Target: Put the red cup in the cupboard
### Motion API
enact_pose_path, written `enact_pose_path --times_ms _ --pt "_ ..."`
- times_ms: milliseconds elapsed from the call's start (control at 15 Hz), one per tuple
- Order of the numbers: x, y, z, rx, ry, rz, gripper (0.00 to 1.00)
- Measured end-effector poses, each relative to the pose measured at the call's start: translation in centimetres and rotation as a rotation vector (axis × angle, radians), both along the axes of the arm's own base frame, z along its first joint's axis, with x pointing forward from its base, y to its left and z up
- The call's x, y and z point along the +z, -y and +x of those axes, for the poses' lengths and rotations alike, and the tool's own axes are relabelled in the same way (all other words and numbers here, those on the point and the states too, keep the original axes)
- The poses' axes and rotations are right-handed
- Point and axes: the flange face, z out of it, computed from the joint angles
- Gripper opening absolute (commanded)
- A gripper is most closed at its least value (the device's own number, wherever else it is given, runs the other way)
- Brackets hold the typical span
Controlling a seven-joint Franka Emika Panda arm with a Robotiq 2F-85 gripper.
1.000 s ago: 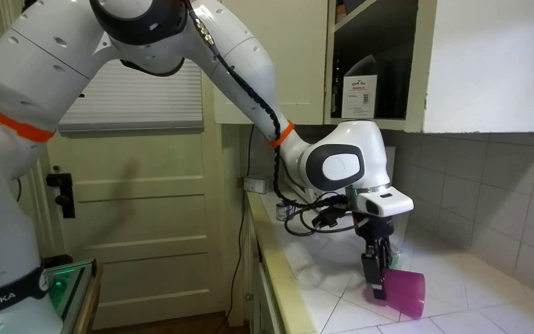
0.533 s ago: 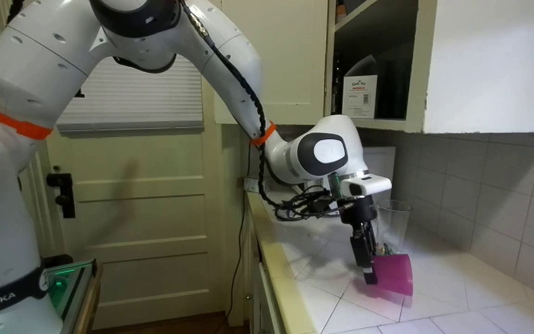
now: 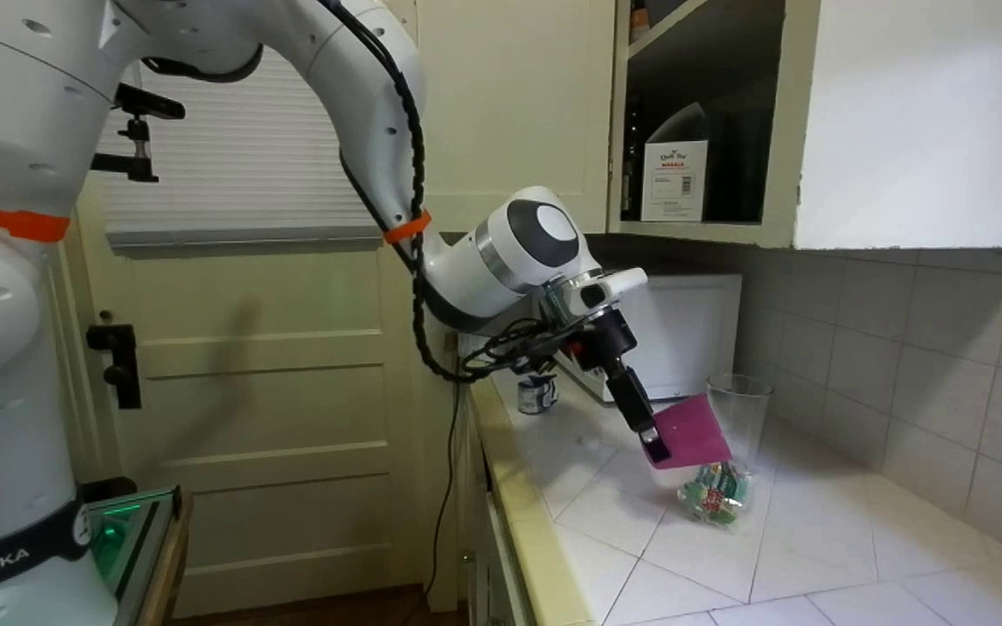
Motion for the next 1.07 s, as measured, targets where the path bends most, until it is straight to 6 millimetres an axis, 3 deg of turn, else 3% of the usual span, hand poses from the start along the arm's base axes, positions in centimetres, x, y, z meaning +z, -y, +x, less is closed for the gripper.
enact_pose_path --times_ms 267,600,867,1067 --pt "3.4 -0.4 -2.1 0.155 0.1 -0.016 0.44" --pt "9.0 -3.7 -3.0 0.379 0.218 -0.051 0.44" --pt "10.2 -6.2 -5.1 0.598 0.2 -0.042 0.44" --pt "11.6 -6.9 -6.9 0.742 0.211 -0.111 0.44"
